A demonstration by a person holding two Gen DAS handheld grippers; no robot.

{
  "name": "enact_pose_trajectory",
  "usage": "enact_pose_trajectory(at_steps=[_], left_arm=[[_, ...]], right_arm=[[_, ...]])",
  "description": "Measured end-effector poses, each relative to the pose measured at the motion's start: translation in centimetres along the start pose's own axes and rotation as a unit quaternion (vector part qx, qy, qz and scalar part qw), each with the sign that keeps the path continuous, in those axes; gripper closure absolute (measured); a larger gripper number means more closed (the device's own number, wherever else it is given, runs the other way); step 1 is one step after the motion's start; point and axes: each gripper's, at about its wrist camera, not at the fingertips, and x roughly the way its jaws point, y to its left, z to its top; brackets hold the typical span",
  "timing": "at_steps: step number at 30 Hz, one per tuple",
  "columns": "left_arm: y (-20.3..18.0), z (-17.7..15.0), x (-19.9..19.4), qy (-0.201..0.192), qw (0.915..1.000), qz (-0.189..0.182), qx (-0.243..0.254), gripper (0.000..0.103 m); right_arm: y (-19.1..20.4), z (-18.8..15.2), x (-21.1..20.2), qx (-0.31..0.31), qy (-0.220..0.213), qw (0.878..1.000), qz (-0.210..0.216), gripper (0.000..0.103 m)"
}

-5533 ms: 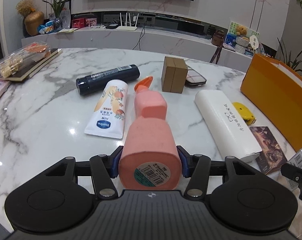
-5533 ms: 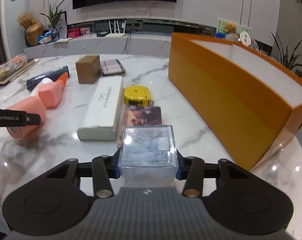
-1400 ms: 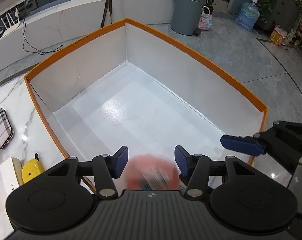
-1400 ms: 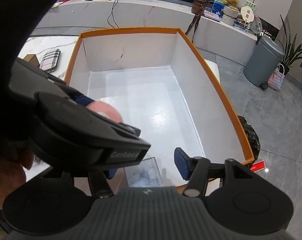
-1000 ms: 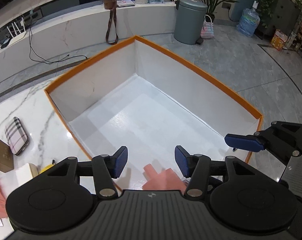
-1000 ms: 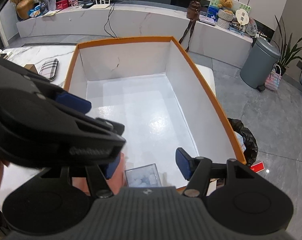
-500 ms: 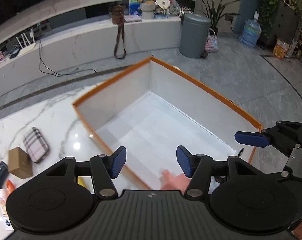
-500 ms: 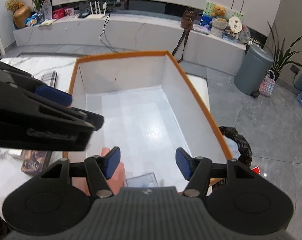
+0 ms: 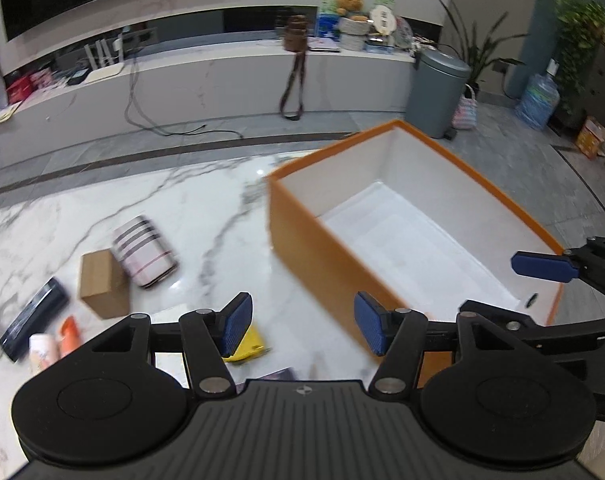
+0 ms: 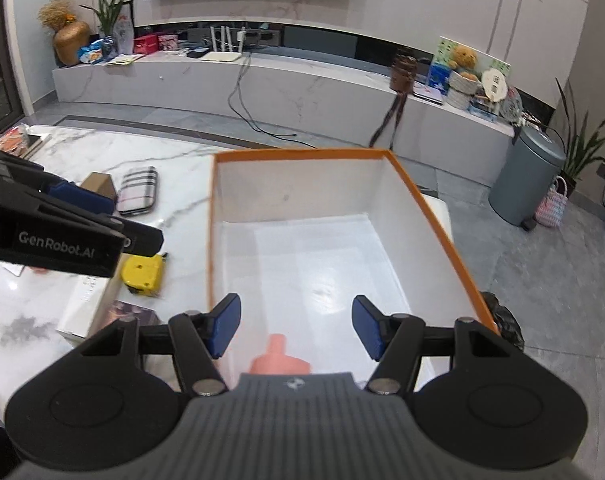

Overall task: Organize rigid objects
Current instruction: 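Move both open tools back over the table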

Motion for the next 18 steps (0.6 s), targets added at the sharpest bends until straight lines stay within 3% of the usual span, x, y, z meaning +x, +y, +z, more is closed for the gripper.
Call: enact_pose_trajectory(at_steps=[16, 18], left_arm=[[11.7, -5.7, -0.1, 0.004, 0.9961, 0.048, -0.074, 0.034], [13.2, -6.5, -0.1, 0.006, 0.9950, 0.057, -0.082, 0.034]], right_arm=[[6.5, 0.1, 2.1, -0.058, 0.021, 0.997, 0.040, 0.041], [7.6, -0.1, 2.4, -0.065, 0.016, 0.997, 0.038, 0.036]])
